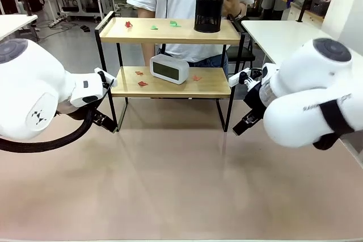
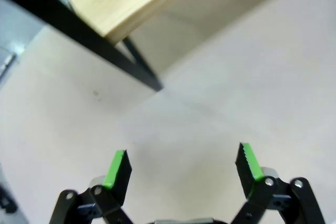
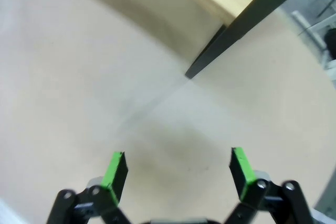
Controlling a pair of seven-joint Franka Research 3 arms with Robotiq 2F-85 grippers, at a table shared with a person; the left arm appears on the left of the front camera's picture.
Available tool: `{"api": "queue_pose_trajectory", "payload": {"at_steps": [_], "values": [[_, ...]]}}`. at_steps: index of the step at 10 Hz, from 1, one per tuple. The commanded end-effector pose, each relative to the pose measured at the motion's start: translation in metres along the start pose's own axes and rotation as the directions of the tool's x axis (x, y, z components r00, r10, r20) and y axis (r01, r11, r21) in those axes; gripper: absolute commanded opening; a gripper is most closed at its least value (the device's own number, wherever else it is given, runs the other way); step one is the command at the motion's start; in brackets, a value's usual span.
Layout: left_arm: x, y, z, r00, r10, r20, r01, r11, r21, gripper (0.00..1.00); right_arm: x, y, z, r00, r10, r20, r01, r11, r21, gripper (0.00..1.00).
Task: Clean the shelf.
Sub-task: Pick up the Duster from the human.
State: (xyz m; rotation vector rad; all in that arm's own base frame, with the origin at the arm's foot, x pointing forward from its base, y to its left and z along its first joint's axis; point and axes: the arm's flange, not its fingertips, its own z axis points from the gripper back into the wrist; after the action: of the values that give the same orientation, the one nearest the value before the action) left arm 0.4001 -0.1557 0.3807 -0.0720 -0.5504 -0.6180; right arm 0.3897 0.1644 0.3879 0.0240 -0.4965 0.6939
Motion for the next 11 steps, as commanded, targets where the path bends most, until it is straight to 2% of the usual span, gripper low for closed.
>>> {"api": "queue_pose_trajectory", "payload": {"at_steps": [1,2,3,4,5,6,7,8,9,10,11], "values": [[-0.019,0.030,0.099,0.999,-0.028,0.028,0.036,0.940,-0.339,1.00,-0.017,-0.032,0.106,0.998,-0.049,-0.048,0.057,0.981,0.185,1.00],[-0.038,0.061,0.150,0.998,0.060,-0.027,-0.066,0.871,-0.487,1.00,-0.056,-0.057,0.153,0.981,-0.193,0.014,0.177,0.923,0.340,1.00],[-0.067,0.092,0.178,0.988,0.153,-0.013,-0.133,0.811,-0.570,1.00,-0.100,-0.085,0.173,0.948,-0.319,-0.009,0.277,0.809,0.518,1.00],[-0.095,0.129,0.187,0.944,0.330,-0.002,-0.263,0.749,-0.608,1.00,-0.151,-0.121,0.177,0.882,-0.471,0.017,0.345,0.670,0.657,1.00],[-0.129,0.173,0.177,0.858,0.512,-0.044,-0.412,0.635,-0.654,1.00,-0.205,-0.169,0.168,0.759,-0.651,0.024,0.386,0.480,0.788,1.00],[-0.162,0.209,0.159,0.768,0.638,-0.055,-0.495,0.538,-0.683,1.00,-0.251,-0.215,0.147,0.613,-0.790,-0.023,0.380,0.268,0.885,1.00],[-0.198,0.251,0.132,0.628,0.770,-0.113,-0.580,0.366,-0.728,1.00,-0.285,-0.246,0.124,0.460,-0.883,-0.093,0.400,0.113,0.909,1.00],[-0.221,0.266,0.113,0.512,0.847,-0.144,-0.633,0.259,-0.729,1.00,-0.297,-0.253,0.113,0.342,-0.934,-0.106,0.426,0.054,0.903,1.00],[-0.232,0.274,0.093,0.413,0.888,-0.202,-0.683,0.156,-0.713,1.00,-0.293,-0.244,0.108,0.342,-0.936,-0.082,0.536,0.123,0.835,1.00],[-0.248,0.244,0.159,0.664,0.740,-0.106,-0.590,0.432,-0.682,1.00,-0.322,-0.210,0.146,0.682,-0.731,0.001,0.434,0.406,0.805,1.00],[-0.248,0.244,0.159,0.664,0.740,-0.106,-0.590,0.432,-0.682,1.00,-0.322,-0.210,0.146,0.682,-0.731,0.001,0.434,0.406,0.805,1.00]]}}
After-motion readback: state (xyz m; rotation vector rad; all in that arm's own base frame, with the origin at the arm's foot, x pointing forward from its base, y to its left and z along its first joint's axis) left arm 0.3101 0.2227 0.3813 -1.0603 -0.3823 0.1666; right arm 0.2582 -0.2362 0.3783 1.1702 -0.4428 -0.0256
